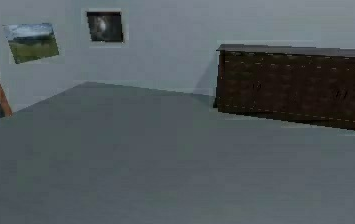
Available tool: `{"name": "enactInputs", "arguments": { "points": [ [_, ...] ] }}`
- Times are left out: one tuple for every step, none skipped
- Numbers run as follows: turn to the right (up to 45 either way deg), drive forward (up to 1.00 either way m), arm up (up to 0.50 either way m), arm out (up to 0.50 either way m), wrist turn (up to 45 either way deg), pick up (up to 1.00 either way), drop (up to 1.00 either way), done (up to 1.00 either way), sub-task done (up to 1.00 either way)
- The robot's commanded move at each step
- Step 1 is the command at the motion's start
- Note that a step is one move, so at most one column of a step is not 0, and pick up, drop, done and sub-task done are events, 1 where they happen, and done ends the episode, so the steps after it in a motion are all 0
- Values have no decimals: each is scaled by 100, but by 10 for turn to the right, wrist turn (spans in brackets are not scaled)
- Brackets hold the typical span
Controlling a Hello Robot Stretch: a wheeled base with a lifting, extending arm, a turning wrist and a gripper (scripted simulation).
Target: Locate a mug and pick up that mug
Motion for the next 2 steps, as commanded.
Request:
{"name": "enactInputs", "arguments": {
  "points": [
    [180, 0, 0, 0, 0, 0, 0, 0, 0],
    [450, 0, 0, 0, 0, 0, 0, 0, 0]
  ]
}}
